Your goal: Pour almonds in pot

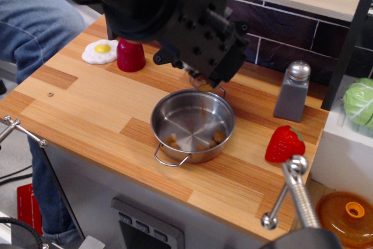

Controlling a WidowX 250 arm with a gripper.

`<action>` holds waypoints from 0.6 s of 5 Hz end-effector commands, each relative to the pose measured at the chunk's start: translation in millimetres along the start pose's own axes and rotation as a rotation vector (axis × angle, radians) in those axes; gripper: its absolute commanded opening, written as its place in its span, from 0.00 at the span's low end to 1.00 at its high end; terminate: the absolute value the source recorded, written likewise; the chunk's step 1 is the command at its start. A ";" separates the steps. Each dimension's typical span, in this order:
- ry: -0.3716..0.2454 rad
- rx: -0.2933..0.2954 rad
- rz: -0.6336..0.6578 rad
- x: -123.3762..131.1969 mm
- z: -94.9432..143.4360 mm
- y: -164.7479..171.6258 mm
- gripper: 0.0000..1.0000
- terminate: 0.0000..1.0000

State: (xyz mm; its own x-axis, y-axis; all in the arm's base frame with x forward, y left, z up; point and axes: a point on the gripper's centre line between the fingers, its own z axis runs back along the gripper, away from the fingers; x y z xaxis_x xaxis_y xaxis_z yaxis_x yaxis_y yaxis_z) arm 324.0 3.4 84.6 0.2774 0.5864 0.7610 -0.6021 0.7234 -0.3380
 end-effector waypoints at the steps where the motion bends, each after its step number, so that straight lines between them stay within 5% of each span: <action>1: -0.120 -0.169 0.040 16.1 9.8 1.2 0.00 0.00; 2: -0.137 -0.207 0.023 14.9 12.6 5.3 0.00 0.00; 3: -0.050 -0.126 0.040 16.6 11.2 2.9 0.00 0.00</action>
State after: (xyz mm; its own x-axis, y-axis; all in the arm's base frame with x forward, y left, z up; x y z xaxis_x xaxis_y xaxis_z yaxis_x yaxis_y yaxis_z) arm 316.7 3.9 88.4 0.2818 0.6043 0.7452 -0.5583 0.7350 -0.3849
